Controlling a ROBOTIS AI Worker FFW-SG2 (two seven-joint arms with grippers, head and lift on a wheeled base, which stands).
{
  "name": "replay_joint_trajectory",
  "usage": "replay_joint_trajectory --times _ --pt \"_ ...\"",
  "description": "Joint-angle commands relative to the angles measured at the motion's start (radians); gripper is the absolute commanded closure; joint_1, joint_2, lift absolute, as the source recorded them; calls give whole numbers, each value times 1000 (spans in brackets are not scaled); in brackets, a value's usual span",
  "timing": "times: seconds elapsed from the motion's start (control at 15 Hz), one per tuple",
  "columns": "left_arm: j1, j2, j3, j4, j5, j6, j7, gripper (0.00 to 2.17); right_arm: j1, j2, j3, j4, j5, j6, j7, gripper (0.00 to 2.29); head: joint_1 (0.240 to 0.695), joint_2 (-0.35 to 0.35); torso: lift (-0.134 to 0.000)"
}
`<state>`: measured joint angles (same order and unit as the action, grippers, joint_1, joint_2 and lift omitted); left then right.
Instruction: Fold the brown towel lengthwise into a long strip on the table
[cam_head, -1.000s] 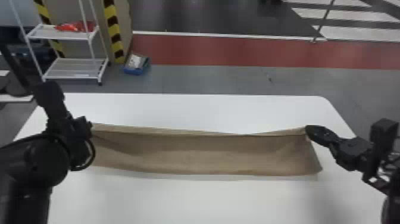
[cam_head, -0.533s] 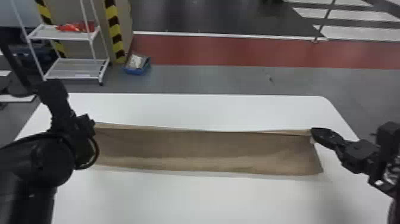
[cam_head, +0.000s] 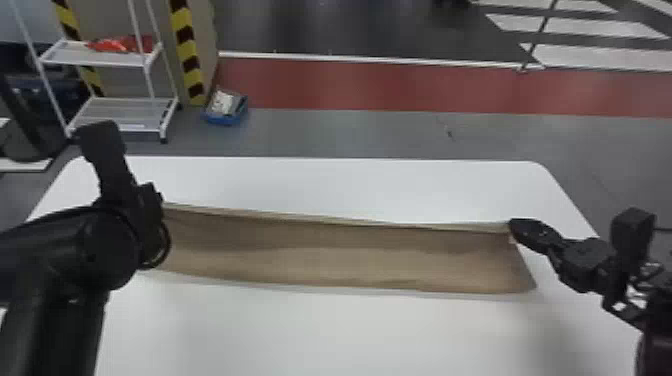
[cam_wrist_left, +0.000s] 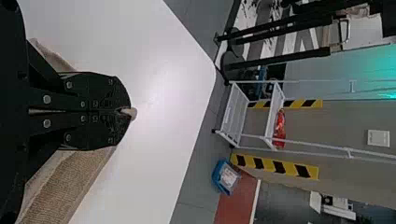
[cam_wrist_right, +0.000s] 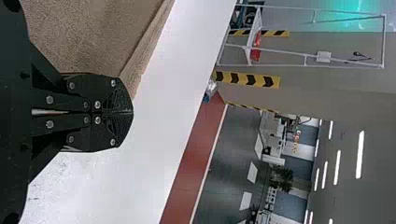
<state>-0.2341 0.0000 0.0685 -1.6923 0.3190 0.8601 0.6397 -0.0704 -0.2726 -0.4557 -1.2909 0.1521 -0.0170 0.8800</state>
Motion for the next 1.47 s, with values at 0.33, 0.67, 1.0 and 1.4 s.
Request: replay_joint_trajectory --times 0.33,0.67,1.0,1.4 --pt "-33 -3 -24 112 -95 -97 -49 353 -49 -36 77 114 6 -76 -44 1399 695 -89 -117" --pt "13 9 -26 123 -244 -158 -170 33 -65 -42 107 165 12 -137 -79 323 695 -75 -117" --pt "113 100 -12 149 -313 -612 -213 36 -52 -37 114 166 12 -152 -92 93 695 -36 -117" --pt "125 138 5 209 -331 -634 -213 36 -31 -34 112 154 9 -152 -92 97 695 11 -117"
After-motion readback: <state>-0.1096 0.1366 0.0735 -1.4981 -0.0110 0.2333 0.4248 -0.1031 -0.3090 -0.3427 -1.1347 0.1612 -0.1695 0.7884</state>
